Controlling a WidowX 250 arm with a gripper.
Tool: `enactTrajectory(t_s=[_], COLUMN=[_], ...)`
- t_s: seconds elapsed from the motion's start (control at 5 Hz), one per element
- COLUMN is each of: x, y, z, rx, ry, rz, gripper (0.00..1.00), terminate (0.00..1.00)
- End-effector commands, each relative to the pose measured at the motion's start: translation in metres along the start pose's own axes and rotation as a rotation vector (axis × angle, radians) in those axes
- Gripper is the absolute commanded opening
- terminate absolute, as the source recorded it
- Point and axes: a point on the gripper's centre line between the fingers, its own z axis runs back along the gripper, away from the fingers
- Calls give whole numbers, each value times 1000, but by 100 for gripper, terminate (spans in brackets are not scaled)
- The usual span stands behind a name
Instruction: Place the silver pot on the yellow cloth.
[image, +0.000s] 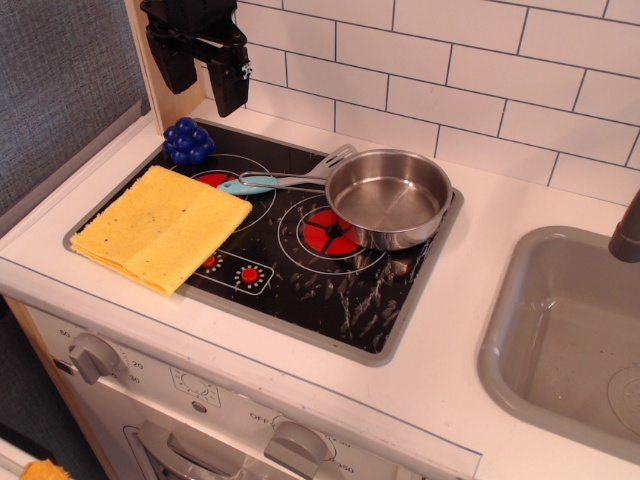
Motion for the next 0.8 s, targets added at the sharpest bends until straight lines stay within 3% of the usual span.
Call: enactTrajectory(t_s=[0.0,0.2,0.6], x=[0,13,64], y=[0,-22,-117], z=[0,-4,0], rx=[0,-14,-182], ry=[0,-26,-63], rz=[0,-37,-381], gripper=[100,100,100], terminate=[0,0,0])
